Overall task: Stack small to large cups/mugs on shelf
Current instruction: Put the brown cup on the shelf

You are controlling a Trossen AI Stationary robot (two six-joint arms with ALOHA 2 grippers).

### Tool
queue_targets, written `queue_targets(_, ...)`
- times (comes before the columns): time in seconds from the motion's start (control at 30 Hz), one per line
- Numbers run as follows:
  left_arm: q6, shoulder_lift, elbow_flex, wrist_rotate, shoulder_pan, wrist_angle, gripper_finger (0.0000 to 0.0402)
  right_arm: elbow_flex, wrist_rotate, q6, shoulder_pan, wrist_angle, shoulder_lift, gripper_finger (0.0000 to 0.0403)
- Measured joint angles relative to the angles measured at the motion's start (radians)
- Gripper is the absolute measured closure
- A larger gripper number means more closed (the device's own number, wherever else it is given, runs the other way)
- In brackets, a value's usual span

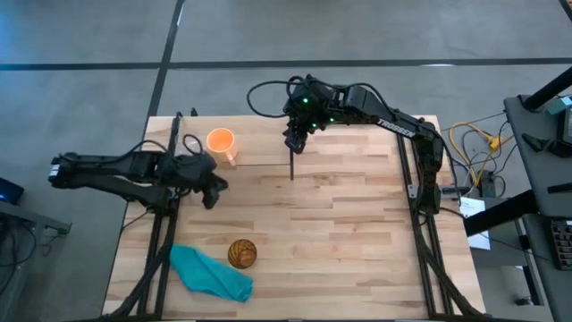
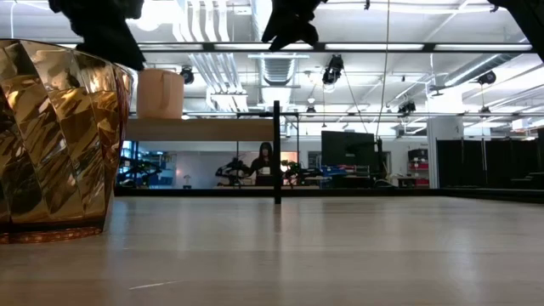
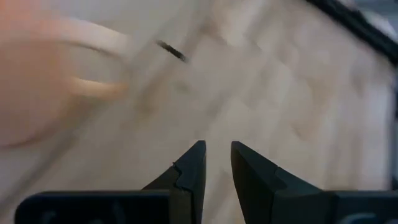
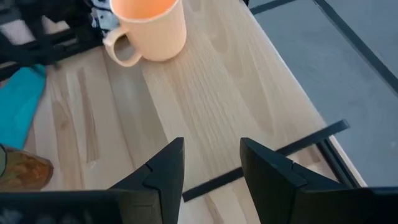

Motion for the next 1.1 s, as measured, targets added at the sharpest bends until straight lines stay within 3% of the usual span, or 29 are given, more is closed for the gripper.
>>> queue_targets(0.1, 0.088, 0.037, 0.03, 0.114, -0.016, 0.008, 0.034, 0.0, 0.0, 0.0, 0.0, -0.026, 0.0, 0.0252)
queue_targets(0.27, 0.195, 0.122, 0.095, 0.201, -0.067, -0.031, 0.034, 0.0, 0.0, 0.006, 0.0, -0.06, 0.0, 0.0252)
queue_targets(0.63, 0.244, 0.322, 0.192, 0.21, -0.246, -0.089, 0.034, 0.0, -0.017, 0.012, 0.035, -0.156, 0.0, 0.0252)
queue_targets(1.1, 0.092, 0.435, 0.209, 0.207, -0.301, -0.051, 0.034, 0.0, -0.037, 0.04, 0.178, -0.166, 0.0, 0.0252)
